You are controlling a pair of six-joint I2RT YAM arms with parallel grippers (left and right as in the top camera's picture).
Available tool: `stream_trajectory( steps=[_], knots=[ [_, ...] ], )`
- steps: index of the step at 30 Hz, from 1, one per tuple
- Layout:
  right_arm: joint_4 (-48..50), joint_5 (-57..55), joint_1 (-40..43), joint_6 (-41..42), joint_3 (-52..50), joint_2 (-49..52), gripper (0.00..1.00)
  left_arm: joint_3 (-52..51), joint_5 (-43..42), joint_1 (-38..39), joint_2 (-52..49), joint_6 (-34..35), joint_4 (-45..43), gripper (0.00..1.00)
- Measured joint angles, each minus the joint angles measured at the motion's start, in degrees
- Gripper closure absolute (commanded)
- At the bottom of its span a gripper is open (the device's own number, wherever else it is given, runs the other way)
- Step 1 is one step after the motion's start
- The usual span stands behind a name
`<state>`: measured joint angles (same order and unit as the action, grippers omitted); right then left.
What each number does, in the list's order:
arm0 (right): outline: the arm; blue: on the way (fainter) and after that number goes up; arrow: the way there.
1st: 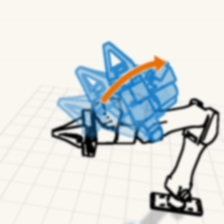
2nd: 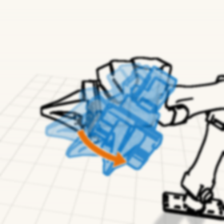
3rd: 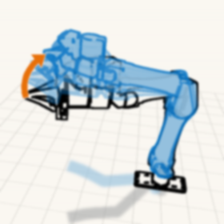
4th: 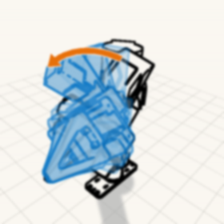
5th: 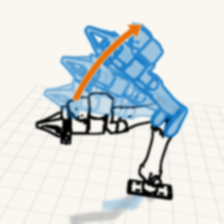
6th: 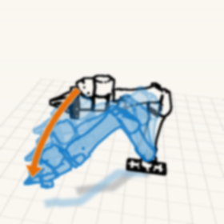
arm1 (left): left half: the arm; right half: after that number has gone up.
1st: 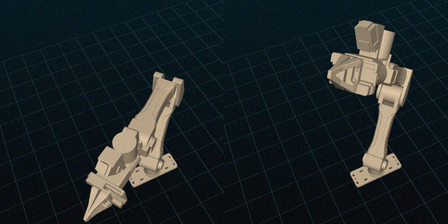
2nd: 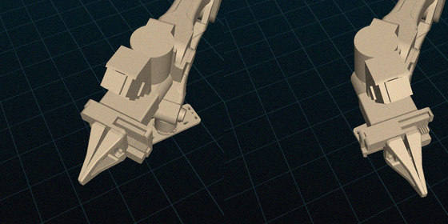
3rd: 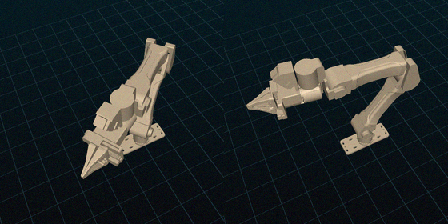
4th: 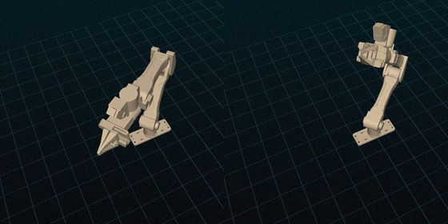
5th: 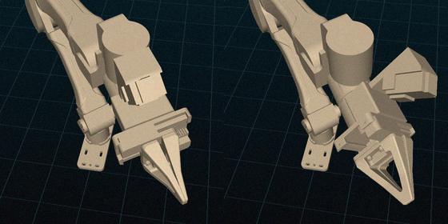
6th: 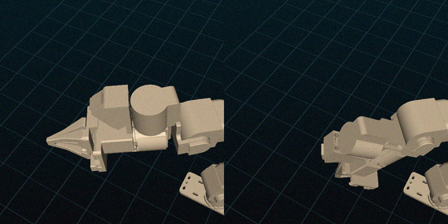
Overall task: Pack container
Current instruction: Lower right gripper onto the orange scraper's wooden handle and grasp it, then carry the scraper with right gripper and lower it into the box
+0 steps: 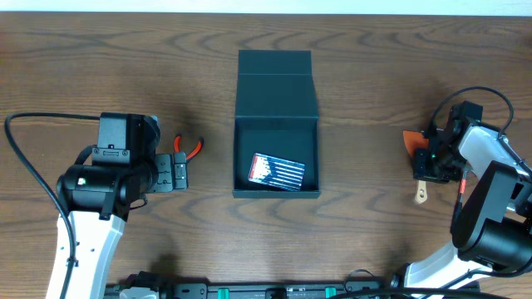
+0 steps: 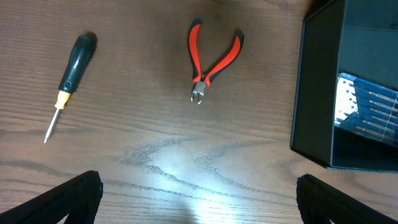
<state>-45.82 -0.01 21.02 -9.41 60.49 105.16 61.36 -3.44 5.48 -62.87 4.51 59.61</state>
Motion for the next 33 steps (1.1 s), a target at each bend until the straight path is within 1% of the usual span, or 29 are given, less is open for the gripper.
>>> stream_trajectory(
  steps=[6, 13, 19, 25, 26, 33],
  knots=[
    [-1.6, 0.6, 0.0, 0.6, 0.6, 0.3, 0.99, 0.0, 0.0, 0.0, 0.0, 0.0, 0.0, 0.02],
    [-9.9, 2.7, -1.6, 1.9, 3.7, 1.9, 0.99, 0.0, 0.0, 0.0, 0.0, 0.0, 0.0, 0.02],
    [-15.7, 3.3, -5.0, 2.1, 11.0, 1.9, 0.99, 0.0, 0.0, 0.0, 0.0, 0.0, 0.0, 0.02],
    [-22.2, 3.4, -11.2, 2.2, 19.9, 1.9, 0.99, 0.0, 0.0, 0.0, 0.0, 0.0, 0.0, 0.03],
    [-23.0, 3.5, -12.4, 2.1, 21.2, 1.9, 0.99, 0.0, 0.0, 0.0, 0.0, 0.0, 0.0, 0.01],
    [-27.2, 3.0, -23.2, 1.7, 33.0, 1.8, 0.99, 0.0, 0.0, 0.0, 0.0, 0.0, 0.0, 0.02]
  ],
)
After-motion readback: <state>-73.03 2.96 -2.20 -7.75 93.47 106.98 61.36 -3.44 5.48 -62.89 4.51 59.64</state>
